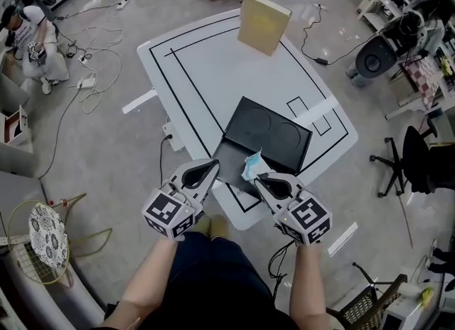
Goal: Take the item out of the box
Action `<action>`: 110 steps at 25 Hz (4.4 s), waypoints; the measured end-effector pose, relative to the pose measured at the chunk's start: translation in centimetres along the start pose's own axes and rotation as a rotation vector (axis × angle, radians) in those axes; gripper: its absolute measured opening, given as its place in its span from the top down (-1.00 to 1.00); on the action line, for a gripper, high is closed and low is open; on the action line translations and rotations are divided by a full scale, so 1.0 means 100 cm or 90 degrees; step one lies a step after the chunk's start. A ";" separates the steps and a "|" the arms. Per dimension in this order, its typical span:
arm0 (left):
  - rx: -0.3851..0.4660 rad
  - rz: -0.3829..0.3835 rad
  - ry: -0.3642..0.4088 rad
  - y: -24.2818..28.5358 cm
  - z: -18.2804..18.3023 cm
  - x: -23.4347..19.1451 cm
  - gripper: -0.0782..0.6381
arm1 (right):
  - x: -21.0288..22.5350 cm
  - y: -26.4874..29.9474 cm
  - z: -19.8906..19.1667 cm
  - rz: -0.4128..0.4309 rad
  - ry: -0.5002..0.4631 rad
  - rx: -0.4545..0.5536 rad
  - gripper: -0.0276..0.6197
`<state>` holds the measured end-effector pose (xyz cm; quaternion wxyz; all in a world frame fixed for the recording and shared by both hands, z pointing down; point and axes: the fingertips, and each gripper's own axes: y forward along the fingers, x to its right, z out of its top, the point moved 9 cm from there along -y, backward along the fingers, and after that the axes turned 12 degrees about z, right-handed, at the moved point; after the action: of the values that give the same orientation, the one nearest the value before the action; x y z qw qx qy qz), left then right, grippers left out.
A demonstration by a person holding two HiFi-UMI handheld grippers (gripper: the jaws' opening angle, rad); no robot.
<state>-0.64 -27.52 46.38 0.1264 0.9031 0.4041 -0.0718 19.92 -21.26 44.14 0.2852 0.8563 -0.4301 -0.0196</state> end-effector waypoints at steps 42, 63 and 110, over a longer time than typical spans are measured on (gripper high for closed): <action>0.059 -0.057 0.017 0.019 0.074 0.018 0.75 | -0.024 -0.086 0.045 -0.162 -0.003 0.255 0.87; 0.074 -0.065 0.023 0.015 0.101 0.019 0.75 | -0.038 -0.103 0.068 -0.251 -0.028 0.323 0.87; 0.075 -0.039 0.008 0.005 0.105 0.011 0.75 | -0.043 -0.117 0.053 -0.290 -0.014 0.351 0.88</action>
<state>0.20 -30.04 36.12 0.0685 0.8964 0.4277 -0.0938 24.22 -15.08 32.88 0.0273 0.9748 -0.2202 0.0245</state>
